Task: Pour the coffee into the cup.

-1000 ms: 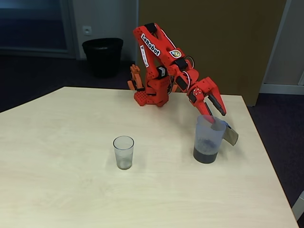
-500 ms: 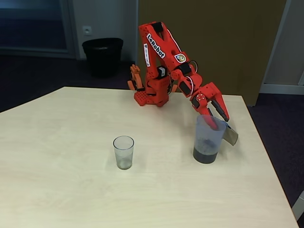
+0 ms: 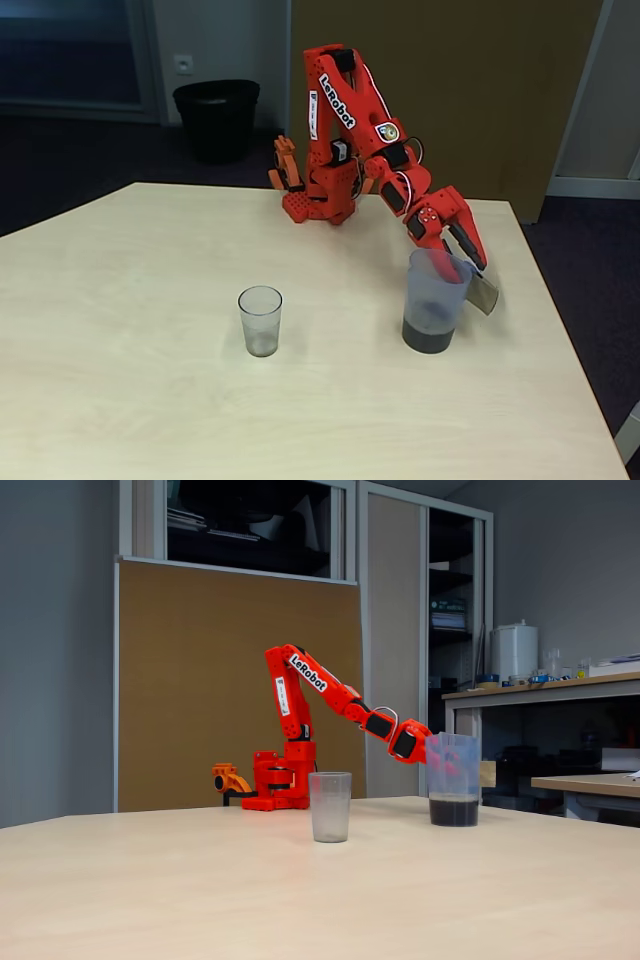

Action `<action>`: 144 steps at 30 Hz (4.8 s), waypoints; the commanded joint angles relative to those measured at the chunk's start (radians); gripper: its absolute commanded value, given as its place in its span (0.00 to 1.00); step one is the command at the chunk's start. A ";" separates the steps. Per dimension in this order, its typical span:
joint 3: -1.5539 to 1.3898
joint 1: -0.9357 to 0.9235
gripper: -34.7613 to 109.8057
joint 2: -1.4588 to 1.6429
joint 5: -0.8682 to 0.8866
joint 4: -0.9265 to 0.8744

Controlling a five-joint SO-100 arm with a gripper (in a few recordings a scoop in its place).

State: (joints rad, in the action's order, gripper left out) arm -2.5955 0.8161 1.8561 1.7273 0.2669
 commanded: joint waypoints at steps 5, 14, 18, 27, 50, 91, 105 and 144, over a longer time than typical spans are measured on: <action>0.035 -0.021 0.35 -0.057 -0.044 0.114; 0.054 -0.041 0.35 -0.127 -0.120 0.179; 0.077 -0.052 0.35 -0.163 -0.150 0.193; 0.118 -0.069 0.36 -0.241 -0.221 0.250; 0.138 -0.107 0.31 -0.279 -0.368 0.321; 0.163 -0.209 0.24 0.012 -0.465 -0.132; 0.184 -0.291 0.24 0.172 -0.566 -0.382; 0.034 -0.417 0.24 0.483 -0.245 -0.250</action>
State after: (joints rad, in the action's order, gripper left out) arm -2.5756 0.4080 2.2856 1.4557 -0.0307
